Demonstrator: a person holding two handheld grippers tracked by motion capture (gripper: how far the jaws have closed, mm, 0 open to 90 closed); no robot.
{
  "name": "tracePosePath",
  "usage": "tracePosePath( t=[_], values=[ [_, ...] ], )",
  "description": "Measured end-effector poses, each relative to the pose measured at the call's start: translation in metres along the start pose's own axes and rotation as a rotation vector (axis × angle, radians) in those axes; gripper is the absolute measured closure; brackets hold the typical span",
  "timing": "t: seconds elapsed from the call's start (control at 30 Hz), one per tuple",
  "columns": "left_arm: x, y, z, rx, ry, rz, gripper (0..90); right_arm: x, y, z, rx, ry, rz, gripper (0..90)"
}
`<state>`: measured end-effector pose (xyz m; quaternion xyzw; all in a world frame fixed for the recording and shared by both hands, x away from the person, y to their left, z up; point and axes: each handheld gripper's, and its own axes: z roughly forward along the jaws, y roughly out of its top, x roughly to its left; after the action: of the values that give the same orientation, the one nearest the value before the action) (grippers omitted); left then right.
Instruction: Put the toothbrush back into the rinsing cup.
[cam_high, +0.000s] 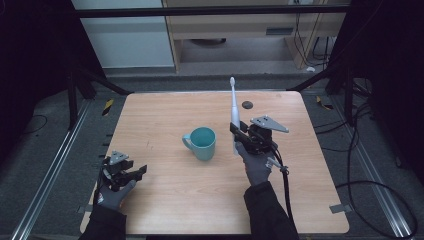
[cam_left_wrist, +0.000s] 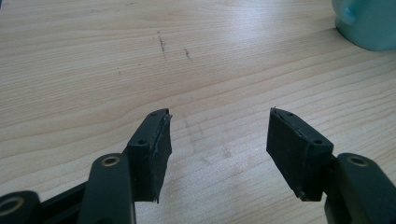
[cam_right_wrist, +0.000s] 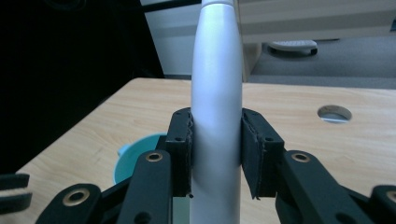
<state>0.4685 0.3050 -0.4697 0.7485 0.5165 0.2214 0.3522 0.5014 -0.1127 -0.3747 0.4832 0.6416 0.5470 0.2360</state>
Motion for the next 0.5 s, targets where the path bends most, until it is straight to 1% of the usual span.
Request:
tracePosePath(
  t=[0.07, 0.1, 0.13, 0.17, 0.27, 0.3, 0.33, 0.37, 0.5],
  values=[
    [0.000, 0.000, 0.000, 0.001, 0.001, -0.002, 39.0, 0.002, 0.000, 0.002, -0.005, 0.003, 0.003, 66.4],
    [0.001, 0.000, -0.001, -0.001, 0.003, -0.003, 39.1, 0.007, 0.001, 0.007, -0.013, 0.010, 0.002, 66.4],
    [0.001, 0.000, -0.001, -0.001, 0.003, -0.003, 39.1, 0.007, 0.001, 0.007, -0.013, 0.010, 0.002, 66.4],
    [0.001, 0.000, -0.001, -0.002, 0.005, -0.003, 39.1, 0.011, 0.003, 0.011, -0.017, 0.011, -0.004, 66.4],
    [0.001, 0.000, -0.001, -0.003, 0.007, 0.000, 39.2, 0.014, 0.004, 0.014, -0.025, 0.010, -0.003, 66.4],
    [0.001, 0.000, -0.001, -0.007, 0.010, 0.001, 39.2, 0.017, 0.007, 0.018, -0.037, 0.015, 0.005, 66.4],
    [0.001, 0.000, -0.001, -0.007, 0.010, 0.001, 39.2, 0.017, 0.007, 0.018, -0.037, 0.015, 0.005, 66.4],
    [0.001, 0.000, -0.001, -0.009, 0.009, 0.000, 39.3, 0.021, 0.010, 0.021, -0.045, 0.017, 0.005, 66.4],
    [0.001, 0.000, -0.001, -0.008, 0.009, 0.000, 39.3, 0.026, 0.014, 0.027, -0.056, 0.029, 0.006, 66.4]
  ],
)
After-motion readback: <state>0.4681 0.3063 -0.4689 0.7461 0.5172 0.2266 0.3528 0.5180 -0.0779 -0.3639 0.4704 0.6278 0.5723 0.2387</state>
